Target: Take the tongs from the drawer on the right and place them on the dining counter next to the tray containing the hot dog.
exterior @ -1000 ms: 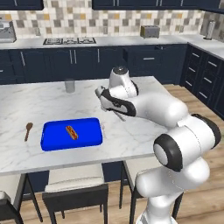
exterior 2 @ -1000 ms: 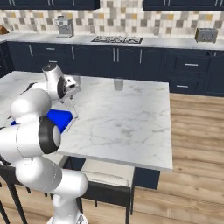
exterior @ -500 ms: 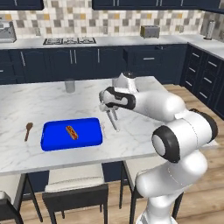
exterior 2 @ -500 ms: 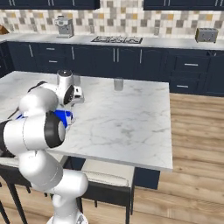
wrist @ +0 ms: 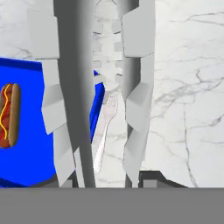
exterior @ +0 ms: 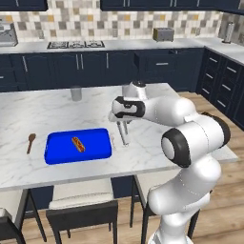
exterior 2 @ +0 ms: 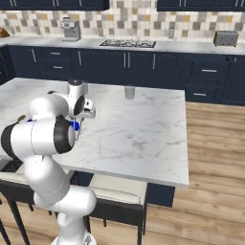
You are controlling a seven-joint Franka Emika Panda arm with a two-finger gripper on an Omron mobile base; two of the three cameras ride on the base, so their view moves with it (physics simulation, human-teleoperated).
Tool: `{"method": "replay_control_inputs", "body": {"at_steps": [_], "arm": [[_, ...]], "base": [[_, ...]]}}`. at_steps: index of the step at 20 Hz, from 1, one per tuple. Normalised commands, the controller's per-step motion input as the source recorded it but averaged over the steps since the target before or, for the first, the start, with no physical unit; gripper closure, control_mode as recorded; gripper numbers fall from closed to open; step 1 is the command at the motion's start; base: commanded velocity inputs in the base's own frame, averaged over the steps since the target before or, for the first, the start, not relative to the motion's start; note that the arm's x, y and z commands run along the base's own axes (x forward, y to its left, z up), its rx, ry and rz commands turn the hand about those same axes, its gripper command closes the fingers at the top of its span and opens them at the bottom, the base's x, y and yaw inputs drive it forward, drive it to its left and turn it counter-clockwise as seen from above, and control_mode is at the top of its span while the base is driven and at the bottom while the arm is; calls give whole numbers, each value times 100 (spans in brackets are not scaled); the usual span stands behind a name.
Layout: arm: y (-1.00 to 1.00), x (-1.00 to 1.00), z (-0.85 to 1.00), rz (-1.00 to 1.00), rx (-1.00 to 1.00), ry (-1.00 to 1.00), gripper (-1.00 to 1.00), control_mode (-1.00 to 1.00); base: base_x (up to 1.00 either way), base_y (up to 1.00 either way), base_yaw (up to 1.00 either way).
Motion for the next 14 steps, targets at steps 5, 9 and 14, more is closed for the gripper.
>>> {"method": "replay_control_inputs", "body": {"at_steps": [5, 9, 14], "arm": [[0, 21, -5, -19, 0, 14, 100, -100], [-3, 15, -21, -14, 0, 10, 100, -100], [-3, 14, -28, -3, 0, 4, 100, -100]], "base": [[0, 0, 0], [0, 0, 0], [0, 0, 0]]}}
